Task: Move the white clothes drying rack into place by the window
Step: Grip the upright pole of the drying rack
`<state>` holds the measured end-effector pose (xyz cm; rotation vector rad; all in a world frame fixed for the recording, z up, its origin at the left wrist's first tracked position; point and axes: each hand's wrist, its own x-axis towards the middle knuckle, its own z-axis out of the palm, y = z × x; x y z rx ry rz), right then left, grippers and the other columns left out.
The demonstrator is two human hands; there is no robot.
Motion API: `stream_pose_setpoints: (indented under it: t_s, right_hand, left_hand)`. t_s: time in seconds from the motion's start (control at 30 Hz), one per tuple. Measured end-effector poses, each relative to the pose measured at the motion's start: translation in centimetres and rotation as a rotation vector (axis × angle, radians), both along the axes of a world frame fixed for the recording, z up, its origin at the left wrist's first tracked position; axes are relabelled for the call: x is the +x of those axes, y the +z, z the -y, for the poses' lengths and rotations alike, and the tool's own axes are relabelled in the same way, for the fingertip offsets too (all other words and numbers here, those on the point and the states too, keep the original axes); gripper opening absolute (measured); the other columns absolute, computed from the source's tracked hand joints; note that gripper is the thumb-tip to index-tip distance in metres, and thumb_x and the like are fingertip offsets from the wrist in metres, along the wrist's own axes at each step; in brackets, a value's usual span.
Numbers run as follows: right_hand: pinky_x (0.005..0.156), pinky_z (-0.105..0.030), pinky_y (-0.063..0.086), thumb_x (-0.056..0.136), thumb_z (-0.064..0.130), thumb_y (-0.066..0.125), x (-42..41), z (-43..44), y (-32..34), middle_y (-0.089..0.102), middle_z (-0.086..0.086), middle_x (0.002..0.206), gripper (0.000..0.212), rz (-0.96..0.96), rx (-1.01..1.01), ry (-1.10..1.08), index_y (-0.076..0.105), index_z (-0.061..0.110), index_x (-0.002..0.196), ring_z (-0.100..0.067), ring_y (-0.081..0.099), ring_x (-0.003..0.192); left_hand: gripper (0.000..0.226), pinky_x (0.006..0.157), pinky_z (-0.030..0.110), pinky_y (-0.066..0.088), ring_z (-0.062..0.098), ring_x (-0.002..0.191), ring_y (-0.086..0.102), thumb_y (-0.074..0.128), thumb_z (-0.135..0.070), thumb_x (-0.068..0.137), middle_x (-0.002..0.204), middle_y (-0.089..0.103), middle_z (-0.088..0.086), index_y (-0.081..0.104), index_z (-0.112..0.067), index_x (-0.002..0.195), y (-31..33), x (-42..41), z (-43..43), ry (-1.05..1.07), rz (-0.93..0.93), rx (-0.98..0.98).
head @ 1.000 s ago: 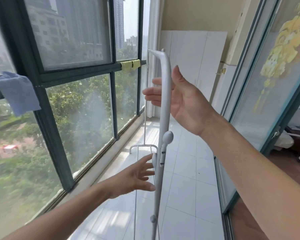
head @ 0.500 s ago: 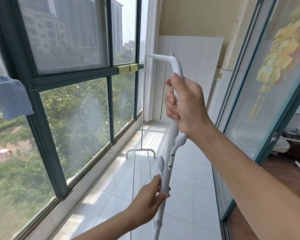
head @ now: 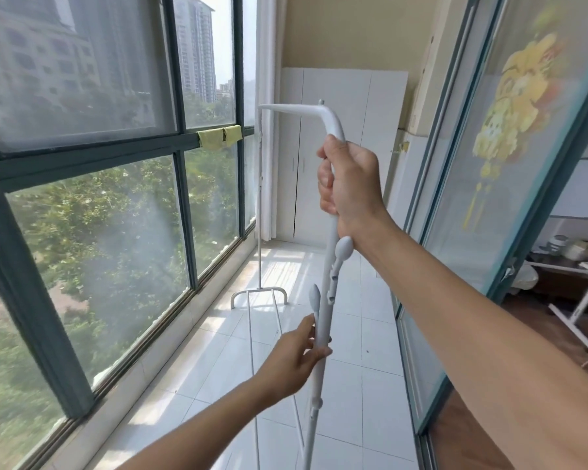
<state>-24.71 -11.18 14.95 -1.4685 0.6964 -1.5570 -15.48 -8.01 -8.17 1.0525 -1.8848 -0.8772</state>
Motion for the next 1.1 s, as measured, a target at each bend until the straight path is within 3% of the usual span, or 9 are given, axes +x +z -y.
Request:
stream_pose_setpoints:
  t_s: [0.13, 0.23, 0.33, 0.43, 0.53, 0.6, 0.7, 0.9, 1.1]
  right_hand:
    - [0.035, -0.018, 0.026, 0.095, 0.022, 0.044, -1.2, 3.5, -0.5, 0.036, 0.001, 0.052, 0.027, 0.002, 0.003, -0.092, 0.046, 0.014, 0.07, -0.008, 0.03, 0.035]
    - [0.032, -0.015, 0.023, 0.095, 0.022, 0.044, -1.8, 6.1, -0.6, 0.035, 0.001, 0.05, 0.026, 0.019, 0.008, -0.108, 0.047, 0.014, 0.07, -0.006, 0.028, 0.032]
    - [0.032, -0.014, 0.022, 0.095, 0.022, 0.043, -2.2, 9.7, -0.3, 0.035, 0.001, 0.05, 0.026, 0.022, 0.014, -0.096, 0.045, 0.014, 0.07, -0.005, 0.027, 0.032]
    - [0.033, -0.014, 0.021, 0.095, 0.022, 0.043, -2.1, 13.9, 0.0, 0.035, 0.003, 0.049, 0.024, 0.017, 0.036, -0.085, 0.044, 0.014, 0.072, -0.006, 0.026, 0.031]
    - [0.034, -0.015, 0.021, 0.094, 0.022, 0.043, -1.9, 17.9, 0.1, 0.036, 0.005, 0.047, 0.022, -0.015, 0.046, -0.079, 0.045, 0.013, 0.074, -0.006, 0.027, 0.031]
    - [0.034, -0.015, 0.022, 0.094, 0.023, 0.042, -1.8, 21.1, 0.5, 0.036, 0.005, 0.047, 0.021, -0.033, 0.042, -0.076, 0.046, 0.013, 0.075, -0.006, 0.027, 0.031]
    - [0.033, -0.015, 0.024, 0.094, 0.023, 0.043, -2.0, 25.8, 1.5, 0.036, 0.004, 0.049, 0.022, -0.053, 0.035, -0.08, 0.045, 0.013, 0.075, -0.006, 0.028, 0.031]
    - [0.032, -0.015, 0.023, 0.093, 0.02, 0.043, -3.5, 34.3, 1.6, 0.035, 0.005, 0.047, 0.022, -0.039, 0.025, -0.099, 0.045, 0.014, 0.072, -0.006, 0.028, 0.032]
    - [0.032, -0.015, 0.024, 0.091, 0.022, 0.043, -5.3, 43.5, 0.2, 0.035, 0.002, 0.052, 0.02, -0.029, 0.029, -0.12, 0.043, 0.014, 0.073, -0.006, 0.028, 0.032]
  left_hand:
    - [0.024, 0.081, 0.026, 0.056, -0.006, 0.097, 0.062, 0.055, -0.023, 0.09, 0.101, 0.066, 0.006, 0.045, -0.013, 0.11, -0.4, -1.0, 3.8, 0.014, -0.004, 0.012]
    - [0.022, 0.074, 0.012, 0.052, -0.008, 0.091, 0.063, 0.055, -0.018, 0.09, 0.1, 0.065, 0.005, 0.046, -0.015, 0.109, -0.5, -1.3, 6.6, 0.016, -0.012, 0.032]
    - [0.023, 0.078, 0.027, 0.054, -0.003, 0.082, 0.064, 0.056, -0.018, 0.09, 0.096, 0.064, 0.008, 0.046, -0.015, 0.11, -0.3, -1.6, 10.2, 0.022, 0.0, 0.013]
    - [0.024, 0.082, 0.053, 0.052, 0.016, 0.077, 0.061, 0.057, -0.015, 0.089, 0.094, 0.056, 0.029, 0.043, -0.003, 0.104, 0.1, -1.5, 14.4, 0.035, 0.01, 0.03]
    - [0.027, 0.081, 0.064, 0.049, 0.032, 0.074, 0.057, 0.058, -0.014, 0.088, 0.093, 0.053, 0.032, 0.04, 0.003, 0.1, -0.1, -1.2, 18.5, 0.04, 0.007, 0.048]
    - [0.029, 0.081, 0.065, 0.05, 0.037, 0.076, 0.06, 0.059, -0.015, 0.087, 0.095, 0.053, 0.032, 0.04, 0.003, 0.099, 0.1, -1.3, 21.9, 0.03, -0.009, 0.058]
    - [0.03, 0.078, 0.056, 0.055, 0.027, 0.076, 0.06, 0.062, -0.016, 0.085, 0.096, 0.054, 0.029, 0.042, 0.0, 0.1, 0.9, -1.7, 26.8, 0.021, -0.029, 0.054]
    - [0.033, 0.072, 0.048, 0.059, 0.038, 0.084, 0.062, 0.063, -0.019, 0.083, 0.094, 0.054, 0.026, 0.042, -0.002, 0.101, 1.2, -2.9, 35.6, 0.02, -0.012, 0.039]
    - [0.026, 0.074, 0.04, 0.058, 0.012, 0.08, 0.065, 0.065, -0.022, 0.083, 0.088, 0.059, 0.0, 0.046, -0.008, 0.095, 0.3, -4.6, 44.2, 0.037, 0.008, 0.039]
